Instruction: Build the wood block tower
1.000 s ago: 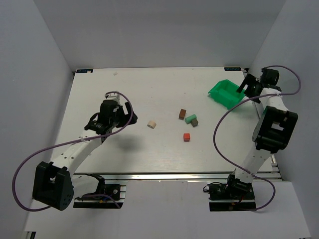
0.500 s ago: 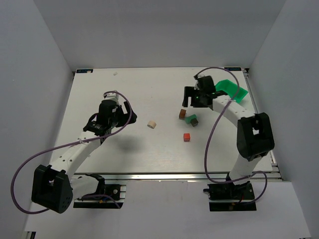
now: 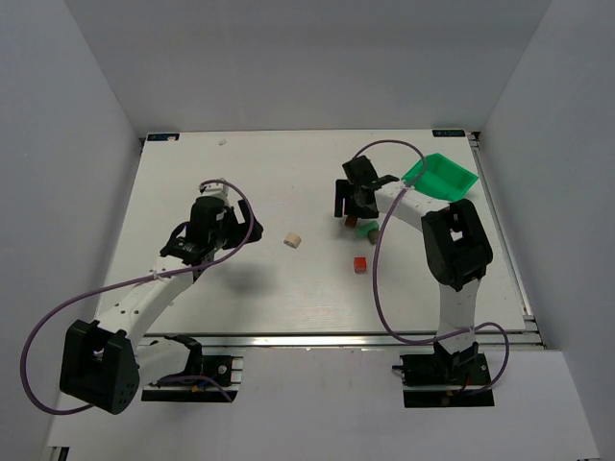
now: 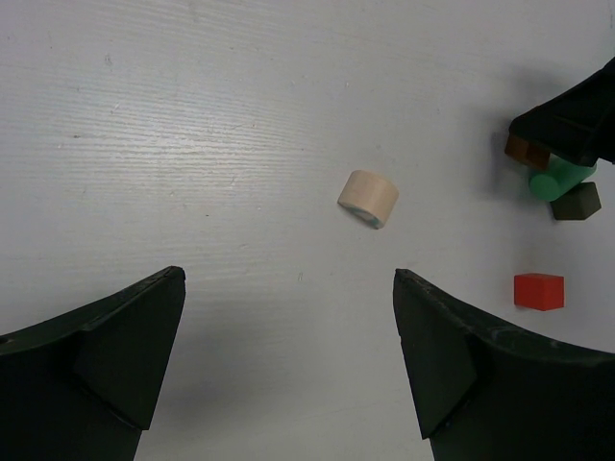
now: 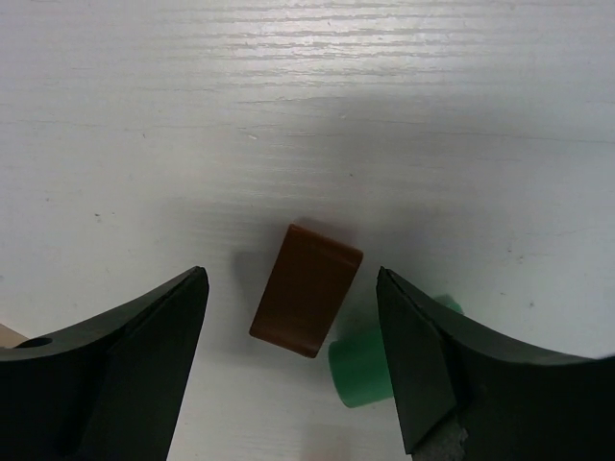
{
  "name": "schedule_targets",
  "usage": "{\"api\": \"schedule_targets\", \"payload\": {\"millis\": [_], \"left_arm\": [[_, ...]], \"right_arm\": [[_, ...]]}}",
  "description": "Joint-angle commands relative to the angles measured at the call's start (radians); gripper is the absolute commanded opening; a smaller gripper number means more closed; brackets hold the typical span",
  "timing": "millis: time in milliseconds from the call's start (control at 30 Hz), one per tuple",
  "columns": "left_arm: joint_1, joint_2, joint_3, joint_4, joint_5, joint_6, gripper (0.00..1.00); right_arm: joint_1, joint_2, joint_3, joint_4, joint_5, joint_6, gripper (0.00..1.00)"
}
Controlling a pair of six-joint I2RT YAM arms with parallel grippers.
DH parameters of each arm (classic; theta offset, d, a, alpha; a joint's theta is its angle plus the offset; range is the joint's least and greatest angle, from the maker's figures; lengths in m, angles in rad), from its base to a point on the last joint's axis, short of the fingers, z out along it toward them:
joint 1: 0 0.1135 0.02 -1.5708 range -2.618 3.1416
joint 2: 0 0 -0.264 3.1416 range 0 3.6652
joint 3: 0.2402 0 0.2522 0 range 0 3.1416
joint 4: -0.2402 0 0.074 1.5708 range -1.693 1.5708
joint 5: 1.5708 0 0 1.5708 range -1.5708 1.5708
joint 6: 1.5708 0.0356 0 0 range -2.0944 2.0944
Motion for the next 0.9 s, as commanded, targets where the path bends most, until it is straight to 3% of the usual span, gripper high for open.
{"api": "schedule_targets", "payload": {"millis": [0,133,233,267,367,567,733,867], "left_arm": [[-0.001,-0.035,-0.011,0.008,0.001,-0.007,0.98],[0.001,-0.041,-0.016,0.006,0.0,-0.007,0.98],[0.001,-0.047,-0.022,0.009,0.002,-0.005,0.98],[0.0,-0.047,-0.022,0.009,0.002,-0.005,0.98],[-0.001,-0.046,-0.022,0.011,0.005,-0.005,0.98],[-0.001,-0.052,-0.025,0.005,0.005,-0.004,0.98],[-0.002,-0.064,-0.03,0.014,0.029,0.015,0.98],[0.001,-0.084,-0.043,0.046,0.132,0.061,0.98]], "right_arm": [[0.015,0.013,0.05,-0.008,0.044,0.047,0.75],[0.02,0.015,0.051,-0.017,0.068,0.061,0.7],[0.021,0.006,0.045,-0.014,0.077,0.069,0.61],[0.023,0.004,0.042,-0.011,0.078,0.07,0.53],[0.023,0.0,0.039,-0.008,0.081,0.072,0.41],[0.021,0.007,0.051,-0.012,0.063,0.069,0.38],[0.02,-0.008,0.044,0.001,0.023,0.05,0.24],[0.018,-0.092,-0.036,0.116,-0.077,-0.002,0.2]]}}
